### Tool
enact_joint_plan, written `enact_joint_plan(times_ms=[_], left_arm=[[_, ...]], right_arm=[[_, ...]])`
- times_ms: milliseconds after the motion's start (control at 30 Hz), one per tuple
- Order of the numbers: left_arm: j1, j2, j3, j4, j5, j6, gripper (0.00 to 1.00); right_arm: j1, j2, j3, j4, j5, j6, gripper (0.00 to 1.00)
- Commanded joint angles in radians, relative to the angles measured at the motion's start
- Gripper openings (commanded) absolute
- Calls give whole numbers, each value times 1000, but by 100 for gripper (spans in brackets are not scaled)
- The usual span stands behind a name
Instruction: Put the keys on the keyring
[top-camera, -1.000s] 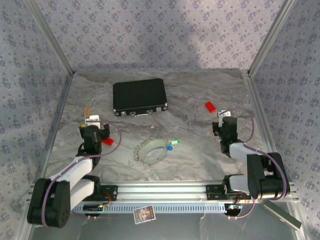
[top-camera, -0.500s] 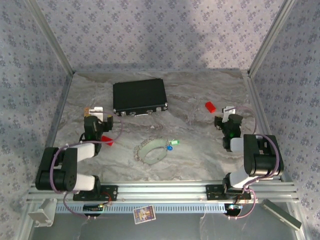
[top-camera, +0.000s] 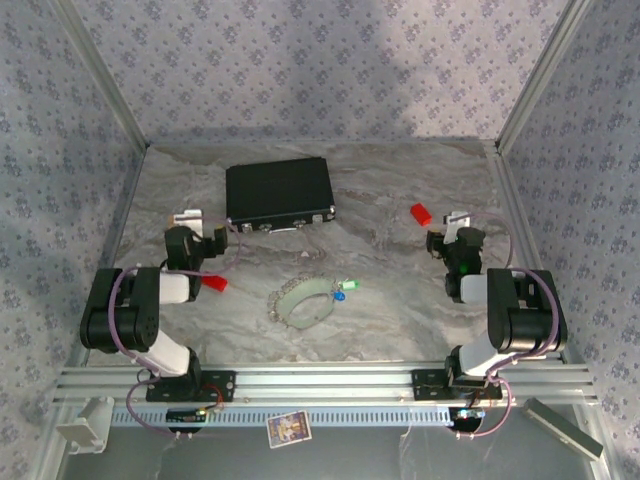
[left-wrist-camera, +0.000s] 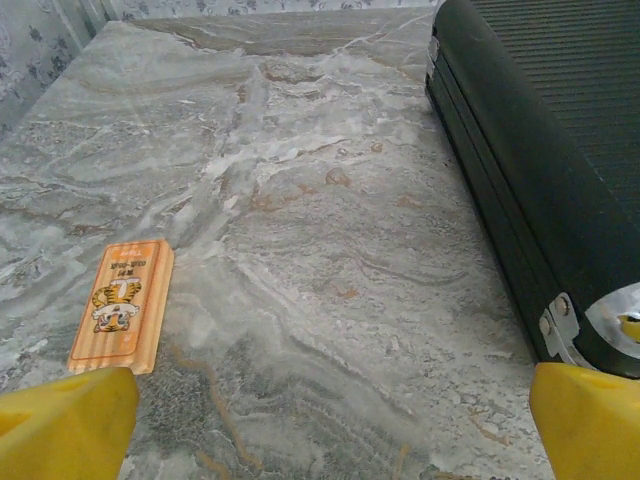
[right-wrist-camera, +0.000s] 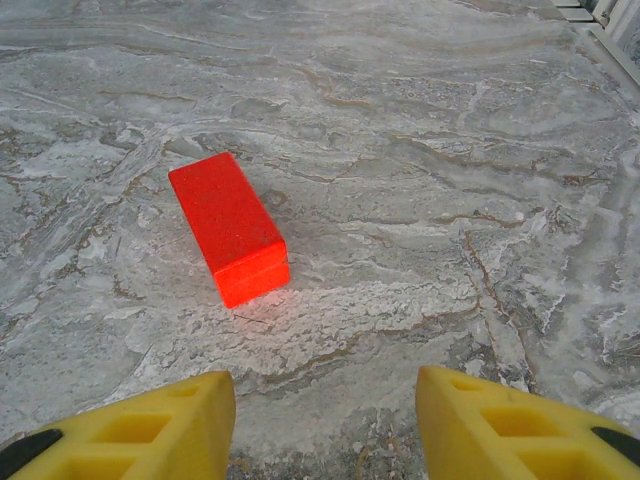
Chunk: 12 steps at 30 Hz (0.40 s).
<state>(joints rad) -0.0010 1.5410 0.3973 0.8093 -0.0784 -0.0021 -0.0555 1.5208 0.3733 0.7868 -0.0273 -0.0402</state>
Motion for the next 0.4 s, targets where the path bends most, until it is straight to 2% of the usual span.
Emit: enact_joint_plan(times_ms=[0, 233, 367], left_arm=[[5, -7, 19, -1, 14, -18, 100], [13, 0, 29, -13, 28, -20, 100], [11, -3, 21, -2, 24, -19, 100]], right_arm=[[2, 3, 24, 9, -8, 13, 53], [5, 4, 24, 8, -2, 13, 57], [5, 2, 24, 9, -3, 13, 63]])
